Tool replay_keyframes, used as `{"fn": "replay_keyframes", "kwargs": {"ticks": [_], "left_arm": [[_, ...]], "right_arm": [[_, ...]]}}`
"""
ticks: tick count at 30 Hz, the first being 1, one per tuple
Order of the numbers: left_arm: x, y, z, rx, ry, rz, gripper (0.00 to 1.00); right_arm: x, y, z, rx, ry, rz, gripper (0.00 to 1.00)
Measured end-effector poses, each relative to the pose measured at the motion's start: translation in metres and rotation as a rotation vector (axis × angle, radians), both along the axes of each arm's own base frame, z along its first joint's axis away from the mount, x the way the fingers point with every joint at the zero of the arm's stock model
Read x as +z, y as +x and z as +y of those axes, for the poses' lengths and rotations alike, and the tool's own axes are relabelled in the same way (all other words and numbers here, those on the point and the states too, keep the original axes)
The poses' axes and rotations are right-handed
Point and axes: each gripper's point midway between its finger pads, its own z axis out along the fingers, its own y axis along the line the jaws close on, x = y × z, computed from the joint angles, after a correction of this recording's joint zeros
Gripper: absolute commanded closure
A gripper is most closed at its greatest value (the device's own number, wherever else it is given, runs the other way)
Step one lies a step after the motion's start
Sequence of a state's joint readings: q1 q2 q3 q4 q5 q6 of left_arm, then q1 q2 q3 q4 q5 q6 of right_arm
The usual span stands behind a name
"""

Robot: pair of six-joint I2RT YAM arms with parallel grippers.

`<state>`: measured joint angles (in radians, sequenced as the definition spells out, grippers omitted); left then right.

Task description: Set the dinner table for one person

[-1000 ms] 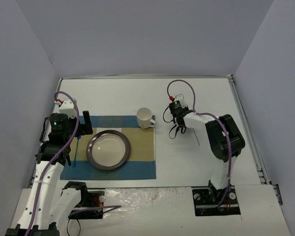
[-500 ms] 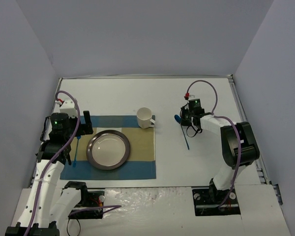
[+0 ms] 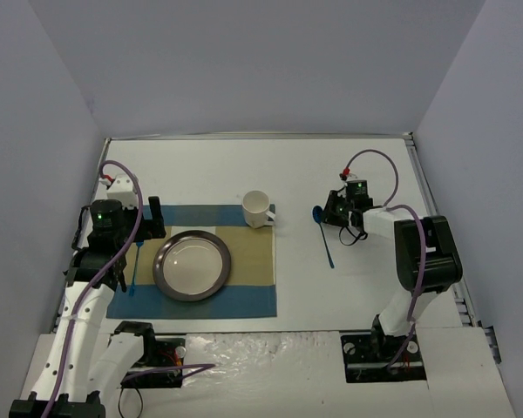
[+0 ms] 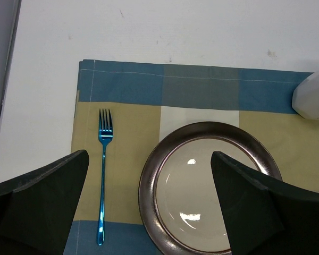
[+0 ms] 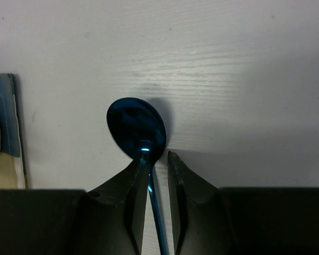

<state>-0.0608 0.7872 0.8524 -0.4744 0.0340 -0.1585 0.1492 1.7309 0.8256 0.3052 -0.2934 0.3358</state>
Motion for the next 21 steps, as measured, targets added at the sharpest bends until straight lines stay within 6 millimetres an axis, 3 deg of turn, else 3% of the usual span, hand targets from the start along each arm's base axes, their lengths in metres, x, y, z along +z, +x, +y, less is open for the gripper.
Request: {"fn": "replay_keyframes", "kwargs": {"ticks": [8, 13, 21], "left_arm": [[-0.001, 0.0, -0.002, -0.008, -0.003, 0.004, 0.03], [-0.002, 0.001, -0.002, -0.01, -0.003, 0.007, 0.03], [-0.005, 0.001, 0.004, 0.022, 0.015, 0.022, 0.03]], "right_arm": [[0.005, 0.01, -0.012, -0.031, -0.001, -0.041, 0.51], [0.007, 0.001, -0.017, -0.029, -0.11, -0.033, 0.5], [0.006, -0.023, 0.0, 0.042, -0.288, -0.016, 0.51]]}}
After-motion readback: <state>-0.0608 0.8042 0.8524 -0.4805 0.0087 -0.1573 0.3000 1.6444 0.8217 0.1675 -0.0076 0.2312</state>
